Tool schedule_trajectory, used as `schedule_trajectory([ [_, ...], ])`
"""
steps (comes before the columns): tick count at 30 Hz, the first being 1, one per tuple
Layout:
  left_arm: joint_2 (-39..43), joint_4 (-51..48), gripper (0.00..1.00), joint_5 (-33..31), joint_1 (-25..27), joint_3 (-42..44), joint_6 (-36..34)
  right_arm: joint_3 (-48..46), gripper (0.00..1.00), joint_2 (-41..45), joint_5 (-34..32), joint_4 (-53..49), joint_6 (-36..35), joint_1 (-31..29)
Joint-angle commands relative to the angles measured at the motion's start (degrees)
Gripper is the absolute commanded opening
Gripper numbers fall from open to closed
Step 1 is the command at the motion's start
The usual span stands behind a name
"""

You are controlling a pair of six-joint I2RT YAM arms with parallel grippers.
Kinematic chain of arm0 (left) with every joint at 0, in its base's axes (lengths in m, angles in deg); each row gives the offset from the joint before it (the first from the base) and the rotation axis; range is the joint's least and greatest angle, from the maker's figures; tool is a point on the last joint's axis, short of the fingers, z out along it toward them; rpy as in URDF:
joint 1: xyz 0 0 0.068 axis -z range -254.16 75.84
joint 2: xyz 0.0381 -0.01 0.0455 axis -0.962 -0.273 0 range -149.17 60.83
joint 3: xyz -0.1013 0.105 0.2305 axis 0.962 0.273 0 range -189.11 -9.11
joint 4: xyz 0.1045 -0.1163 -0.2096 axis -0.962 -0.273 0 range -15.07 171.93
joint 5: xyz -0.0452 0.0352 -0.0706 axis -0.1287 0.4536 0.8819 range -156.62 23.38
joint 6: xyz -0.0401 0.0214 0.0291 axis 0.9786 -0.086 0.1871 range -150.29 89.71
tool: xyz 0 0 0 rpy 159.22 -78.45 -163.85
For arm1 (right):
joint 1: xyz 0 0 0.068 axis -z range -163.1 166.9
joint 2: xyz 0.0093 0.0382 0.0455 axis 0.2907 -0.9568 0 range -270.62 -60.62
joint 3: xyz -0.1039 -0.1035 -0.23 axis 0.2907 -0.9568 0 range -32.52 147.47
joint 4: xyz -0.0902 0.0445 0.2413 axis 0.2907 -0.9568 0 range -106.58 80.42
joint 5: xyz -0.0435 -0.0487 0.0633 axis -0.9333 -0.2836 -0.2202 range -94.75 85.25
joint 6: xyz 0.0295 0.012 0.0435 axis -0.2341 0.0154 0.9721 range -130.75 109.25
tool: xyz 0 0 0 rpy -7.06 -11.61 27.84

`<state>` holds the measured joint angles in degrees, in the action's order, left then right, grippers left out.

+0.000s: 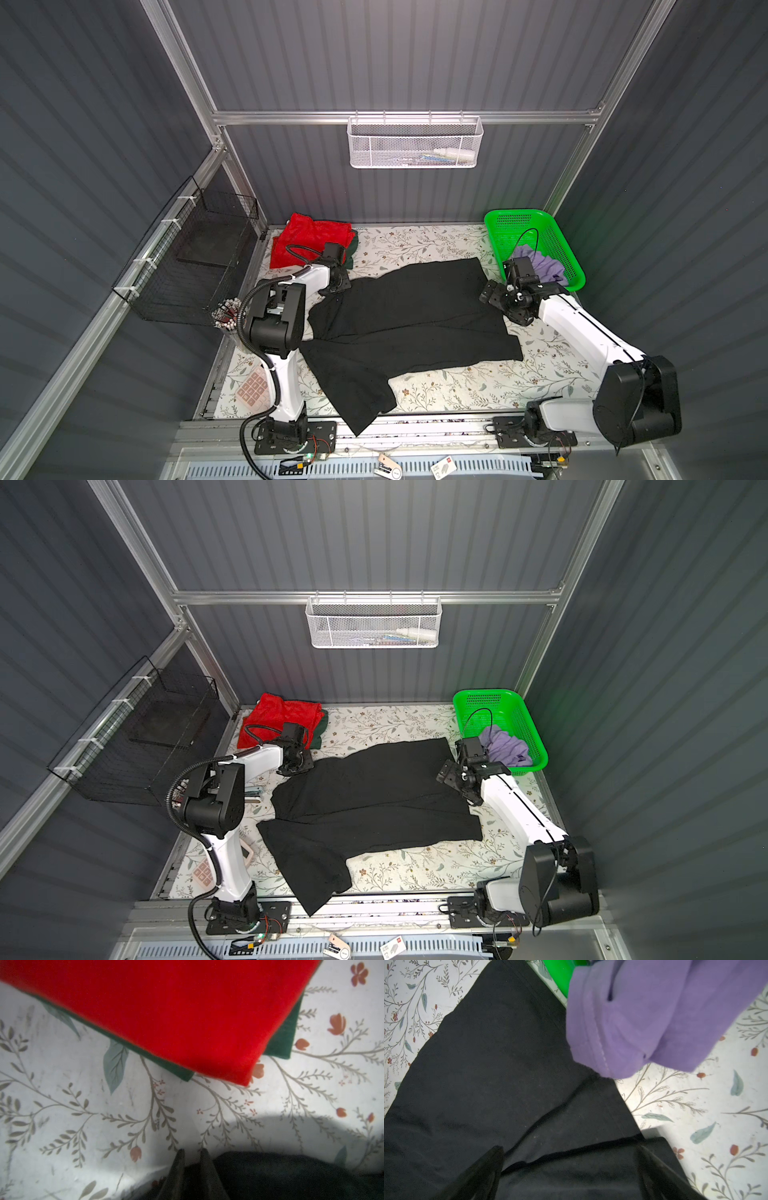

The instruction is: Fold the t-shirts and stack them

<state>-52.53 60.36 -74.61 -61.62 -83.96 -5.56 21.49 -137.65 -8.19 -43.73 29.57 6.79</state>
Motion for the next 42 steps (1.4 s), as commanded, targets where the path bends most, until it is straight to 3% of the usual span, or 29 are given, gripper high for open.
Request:
schedule_trajectory([
  [1, 3.6, -3.8, 0.39, -1.3, -0.1, 2.1, 0.8, 1.4, 0.99, -0.7, 0.8, 0.1, -1.0, 0.3],
  [3, 5.3, -4.2, 0.48, -4.4, -0.1, 3.7, 1.6, 1.7, 0.99, -1.3, 1.3, 0.1, -1.0, 0.3],
  [8, 8.8, -3.2, 0.55, -9.1, -0.1, 7.2, 2.0, 2.4, 0.99, -2.6, 2.4, -0.1, -1.2, 0.3],
  [13, 6.1, -5.8, 0.56, -7.5, -0.3, 7.7, 3.2, 3.2, 0.99, -3.5, 2.8, -0.3, -1.5, 0.4],
  [19, 7.5, 0.2, 0.56, -2.9, -0.4, 13.4, 5.9, 4.7, 0.99, -5.2, 3.2, -0.4, -2.2, 0.4],
  [22, 6.1, 1.2, 0.47, -1.5, -0.4, 13.8, 6.6, 5.5, 0.99, -6.2, 3.6, -0.5, -2.3, 0.4],
  [26, 5.4, 1.9, 0.11, -2.2, -0.4, 13.7, 6.1, 5.7, 0.99, -6.9, 3.9, -0.5, -2.3, 0.4],
  [28, 5.2, 1.8, 0.00, -3.5, -0.4, 12.7, 5.5, 5.7, 0.99, -7.0, 4.1, -0.3, -2.2, 0.4],
  [42, 0.9, -3.2, 0.00, -7.6, -0.4, -3.7, -0.9, 5.2, 0.99, -12.0, 6.4, 1.4, -2.3, 1.1],
])
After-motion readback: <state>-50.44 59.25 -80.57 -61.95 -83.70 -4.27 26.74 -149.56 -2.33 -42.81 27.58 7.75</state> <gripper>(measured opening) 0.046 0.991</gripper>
